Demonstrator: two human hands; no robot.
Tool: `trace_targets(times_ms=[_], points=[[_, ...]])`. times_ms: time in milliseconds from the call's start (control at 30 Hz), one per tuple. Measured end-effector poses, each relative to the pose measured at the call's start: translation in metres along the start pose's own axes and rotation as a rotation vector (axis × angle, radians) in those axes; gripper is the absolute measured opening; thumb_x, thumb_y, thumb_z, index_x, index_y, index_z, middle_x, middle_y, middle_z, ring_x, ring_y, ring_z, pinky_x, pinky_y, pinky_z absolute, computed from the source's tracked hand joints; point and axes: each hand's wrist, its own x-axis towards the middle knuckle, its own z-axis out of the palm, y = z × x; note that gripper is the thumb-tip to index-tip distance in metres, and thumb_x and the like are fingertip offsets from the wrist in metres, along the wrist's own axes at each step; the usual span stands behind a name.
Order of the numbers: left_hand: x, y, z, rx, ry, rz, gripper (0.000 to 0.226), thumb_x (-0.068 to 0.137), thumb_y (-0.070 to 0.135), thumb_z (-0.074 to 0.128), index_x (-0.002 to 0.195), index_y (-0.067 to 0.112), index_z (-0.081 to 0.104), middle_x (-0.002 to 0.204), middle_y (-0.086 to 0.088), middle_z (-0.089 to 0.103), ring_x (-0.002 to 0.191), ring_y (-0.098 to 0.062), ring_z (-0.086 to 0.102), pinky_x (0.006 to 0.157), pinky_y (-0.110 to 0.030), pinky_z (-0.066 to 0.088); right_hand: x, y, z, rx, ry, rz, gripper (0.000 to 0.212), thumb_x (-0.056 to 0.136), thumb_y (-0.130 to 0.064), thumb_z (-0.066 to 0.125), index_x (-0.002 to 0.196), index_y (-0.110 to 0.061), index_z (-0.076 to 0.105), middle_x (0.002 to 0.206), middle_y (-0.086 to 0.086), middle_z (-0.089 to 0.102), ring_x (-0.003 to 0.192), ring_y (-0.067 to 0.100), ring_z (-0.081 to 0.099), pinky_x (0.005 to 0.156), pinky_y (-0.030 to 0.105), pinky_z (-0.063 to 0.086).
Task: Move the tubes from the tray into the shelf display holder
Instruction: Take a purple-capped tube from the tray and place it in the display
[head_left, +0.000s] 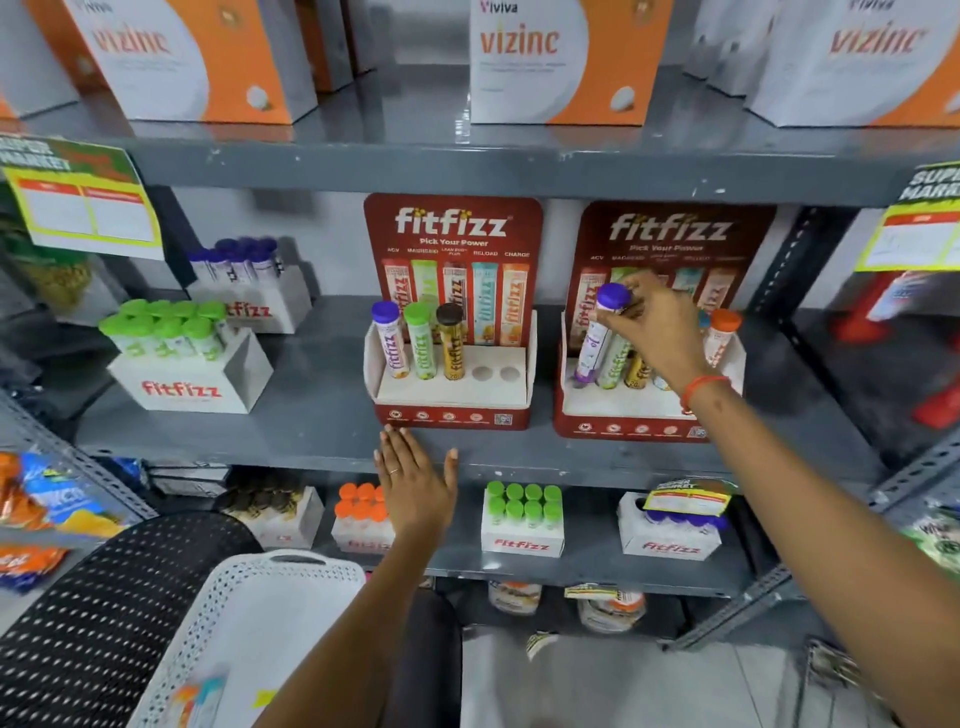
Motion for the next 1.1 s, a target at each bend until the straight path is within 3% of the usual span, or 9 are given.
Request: trace_targets(times_ms=[133, 333, 533, 700, 867, 1000, 1100], points=[[0.001, 0.0, -0.002, 0.016, -0.008, 0.006, 0.108, 0.072, 0.071, -0.026, 0.145, -0.004, -0.001, 0.156, -0.025, 0.004, 0.145, -0.034, 0.003, 0.117, -0.042, -0.004, 0.001, 0.002, 0.018, -0.221, -0.061, 0.015, 0.044, 0.074, -0.038, 0.074, 0.107, -0.013, 0.059, 0.099, 0.018, 0.069, 0.099, 0.035, 0.055, 0.083, 0.044, 0.049], [0.0, 0.0, -0.006, 0.038, -0.028, 0.015, 0.108, 0.07, 0.071, -0.028, 0.146, -0.002, -0.003, 0.157, -0.023, 0.002, 0.145, -0.033, 0.001, 0.116, -0.04, -0.006, 0.008, 0.005, 0.02, -0.326, -0.059, 0.003, 0.043, 0.072, -0.04, 0.076, 0.104, -0.014, 0.063, 0.095, 0.018, 0.068, 0.099, 0.036, 0.053, 0.088, 0.043, 0.041], [-0.001, 0.0, -0.007, 0.06, -0.054, 0.0, 0.092, 0.082, 0.067, -0.009, 0.145, 0.0, -0.007, 0.157, -0.021, 0.0, 0.146, -0.032, 0.0, 0.118, -0.041, -0.004, 0.001, 0.006, 0.02, -0.458, -0.207, -0.084, 0.051, 0.08, -0.048, 0.065, 0.119, -0.015, 0.062, 0.111, 0.015, 0.065, 0.113, 0.035, 0.045, 0.097, 0.05, 0.037], [-0.001, 0.001, -0.008, 0.067, -0.036, -0.004, 0.105, 0.07, 0.069, -0.028, 0.146, 0.0, -0.006, 0.157, -0.021, 0.001, 0.146, -0.032, 0.0, 0.115, -0.039, -0.008, 0.004, 0.003, 0.013, -0.455, -0.261, -0.087, 0.044, 0.09, -0.043, 0.055, 0.124, -0.015, 0.059, 0.116, 0.011, 0.062, 0.116, 0.033, 0.04, 0.099, 0.05, 0.033], [-0.002, 0.002, -0.009, 0.063, -0.037, -0.002, 0.105, 0.07, 0.07, -0.028, 0.146, 0.0, -0.006, 0.157, -0.02, 0.0, 0.146, -0.032, -0.001, 0.115, -0.039, -0.008, 0.011, -0.004, 0.007, -0.314, -0.418, -0.05, 0.04, 0.093, -0.025, 0.053, 0.133, -0.022, 0.05, 0.136, 0.008, 0.055, 0.126, 0.031, 0.036, 0.106, 0.048, 0.034], [-0.003, 0.002, -0.01, 0.077, -0.043, -0.004, 0.105, 0.069, 0.069, -0.029, 0.146, 0.001, -0.007, 0.158, -0.019, -0.001, 0.146, -0.032, -0.002, 0.115, -0.039, -0.008, 0.01, -0.011, 0.008, -0.427, -0.4, -0.045, 0.042, 0.088, -0.041, 0.059, 0.125, -0.022, 0.056, 0.126, 0.01, 0.058, 0.122, 0.033, 0.039, 0.107, 0.054, 0.032], [-0.002, 0.002, -0.011, 0.085, -0.05, -0.007, 0.103, 0.07, 0.069, -0.027, 0.146, 0.002, -0.008, 0.158, -0.019, -0.002, 0.146, -0.031, -0.003, 0.114, -0.039, -0.008, 0.011, -0.012, 0.007, -0.404, -0.369, -0.061, 0.036, 0.087, -0.034, 0.063, 0.121, -0.021, 0.06, 0.122, 0.01, 0.061, 0.118, 0.033, 0.042, 0.104, 0.052, 0.032]])
